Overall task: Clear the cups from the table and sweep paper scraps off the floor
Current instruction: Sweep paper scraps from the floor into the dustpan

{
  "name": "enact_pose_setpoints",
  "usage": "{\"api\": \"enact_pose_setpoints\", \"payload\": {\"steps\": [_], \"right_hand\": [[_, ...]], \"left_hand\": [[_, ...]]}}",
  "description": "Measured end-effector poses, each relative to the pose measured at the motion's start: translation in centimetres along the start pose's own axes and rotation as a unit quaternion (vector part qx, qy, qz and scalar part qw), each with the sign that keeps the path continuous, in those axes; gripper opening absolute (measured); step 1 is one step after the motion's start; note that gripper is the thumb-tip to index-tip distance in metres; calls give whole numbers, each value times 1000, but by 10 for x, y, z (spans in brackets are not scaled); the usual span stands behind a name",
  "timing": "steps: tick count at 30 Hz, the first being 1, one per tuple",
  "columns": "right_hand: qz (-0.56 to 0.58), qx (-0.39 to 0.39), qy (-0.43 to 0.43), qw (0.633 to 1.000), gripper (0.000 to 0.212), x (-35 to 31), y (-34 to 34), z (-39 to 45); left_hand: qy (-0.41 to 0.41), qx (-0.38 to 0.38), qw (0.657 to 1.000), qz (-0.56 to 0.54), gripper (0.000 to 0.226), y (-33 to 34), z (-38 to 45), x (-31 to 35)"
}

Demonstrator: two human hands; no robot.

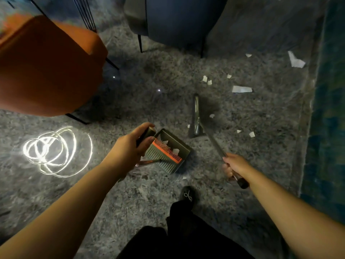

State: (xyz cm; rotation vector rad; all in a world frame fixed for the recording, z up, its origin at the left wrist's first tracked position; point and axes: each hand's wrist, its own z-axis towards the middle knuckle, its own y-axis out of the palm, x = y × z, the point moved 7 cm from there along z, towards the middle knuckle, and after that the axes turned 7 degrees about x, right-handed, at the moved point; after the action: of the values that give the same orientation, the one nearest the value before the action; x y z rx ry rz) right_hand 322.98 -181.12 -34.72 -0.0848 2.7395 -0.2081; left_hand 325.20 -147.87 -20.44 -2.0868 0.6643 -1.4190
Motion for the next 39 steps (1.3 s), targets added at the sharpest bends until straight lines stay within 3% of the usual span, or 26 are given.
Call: {"api": "enact_pose_setpoints", "payload": {"steps": [4,9,18,24,27,30,33,39], "right_hand": [[44,41,-12,998,14,-19,-31,2],[126,16,-1,992,20,-41,-40,-9],[92,20,-3,996,28,-51,-14,5],[85,73,14,994,27,-53,-66,33],[109,91,24,990,16,-67,-103,51],[134,91,22,987,22,-89,-133,65],[193,62,28,979,22,-112,-152,65],[182,-12,-3,983,23,-169,-154,61]], "left_hand": [[14,-11,1000,10,39,9,34,24],[34,-25,999,-17,35,9,64,51],[61,-100,993,-23,34,9,120,80],[58,-114,991,-29,36,31,150,98],[62,-108,992,-19,32,46,164,116],[54,-83,995,0,33,59,182,139],[45,-64,997,27,37,70,198,161],[25,-13,999,25,42,70,226,194]]}}
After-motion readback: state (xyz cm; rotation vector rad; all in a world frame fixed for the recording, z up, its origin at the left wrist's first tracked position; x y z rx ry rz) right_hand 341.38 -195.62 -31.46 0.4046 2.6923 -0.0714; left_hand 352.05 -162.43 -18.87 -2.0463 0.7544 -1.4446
